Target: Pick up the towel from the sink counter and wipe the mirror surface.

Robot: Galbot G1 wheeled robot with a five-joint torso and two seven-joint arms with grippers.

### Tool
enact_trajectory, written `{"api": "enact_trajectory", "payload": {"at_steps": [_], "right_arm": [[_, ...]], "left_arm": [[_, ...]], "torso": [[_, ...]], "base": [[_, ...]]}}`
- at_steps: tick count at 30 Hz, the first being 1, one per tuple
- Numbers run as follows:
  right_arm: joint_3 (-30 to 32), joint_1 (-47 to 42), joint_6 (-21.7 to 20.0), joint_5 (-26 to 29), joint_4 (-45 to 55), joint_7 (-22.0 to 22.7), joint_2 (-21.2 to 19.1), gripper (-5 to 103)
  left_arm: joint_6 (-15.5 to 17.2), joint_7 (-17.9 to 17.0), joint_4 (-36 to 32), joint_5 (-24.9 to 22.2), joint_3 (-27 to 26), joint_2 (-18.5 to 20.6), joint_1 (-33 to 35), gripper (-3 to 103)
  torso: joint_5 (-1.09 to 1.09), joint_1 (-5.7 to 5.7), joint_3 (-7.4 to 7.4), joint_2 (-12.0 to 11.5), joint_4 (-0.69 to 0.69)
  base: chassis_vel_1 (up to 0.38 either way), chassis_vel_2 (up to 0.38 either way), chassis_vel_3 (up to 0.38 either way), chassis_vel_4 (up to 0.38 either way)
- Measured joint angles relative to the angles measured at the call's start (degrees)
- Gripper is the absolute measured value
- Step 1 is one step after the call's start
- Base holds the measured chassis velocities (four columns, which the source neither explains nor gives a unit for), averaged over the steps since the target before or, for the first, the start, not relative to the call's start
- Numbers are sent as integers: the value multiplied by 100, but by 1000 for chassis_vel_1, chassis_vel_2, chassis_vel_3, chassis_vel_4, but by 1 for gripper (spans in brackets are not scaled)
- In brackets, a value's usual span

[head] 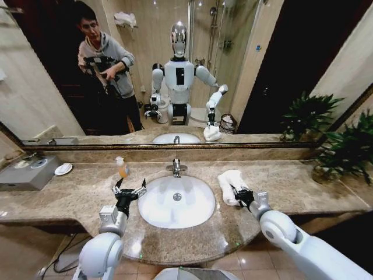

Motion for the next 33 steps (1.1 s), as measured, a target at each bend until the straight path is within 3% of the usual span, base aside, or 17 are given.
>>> {"api": "enact_trajectory", "payload": {"at_steps": [7, 14, 20, 28, 31, 33], "right_arm": [[-82, 8, -35, 20, -225, -25, 83, 13], [-93, 165, -56, 480, -376, -20, 203, 13], [-101, 197, -28, 354, -350, -3, 213, 14], [-45, 77, -25, 258, -310, 1, 174, 33], [-39, 51, -19, 230, -304, 1, 185, 49], [-33, 44, -17, 224, -298, 1, 186, 49]], "left_arm": [[0, 0, 0, 0, 0, 0, 0, 100], [0, 0, 0, 0, 0, 0, 0, 100], [0, 0, 0, 0, 0, 0, 0, 100], [0, 0, 0, 0, 0, 0, 0, 100], [0, 0, 0, 0, 0, 0, 0, 100], [0, 0, 0, 0, 0, 0, 0, 100]], "torso": [[1, -1, 0, 0, -1], [1, -1, 0, 0, 0], [1, -1, 0, 0, 0], [1, -1, -1, 0, -1], [1, -1, 0, 0, -1], [1, -1, 0, 0, 0]], "base": [[0, 0, 0, 0], [0, 0, 0, 0], [0, 0, 0, 0], [0, 0, 0, 0], [0, 0, 0, 0], [0, 0, 0, 0]]}}
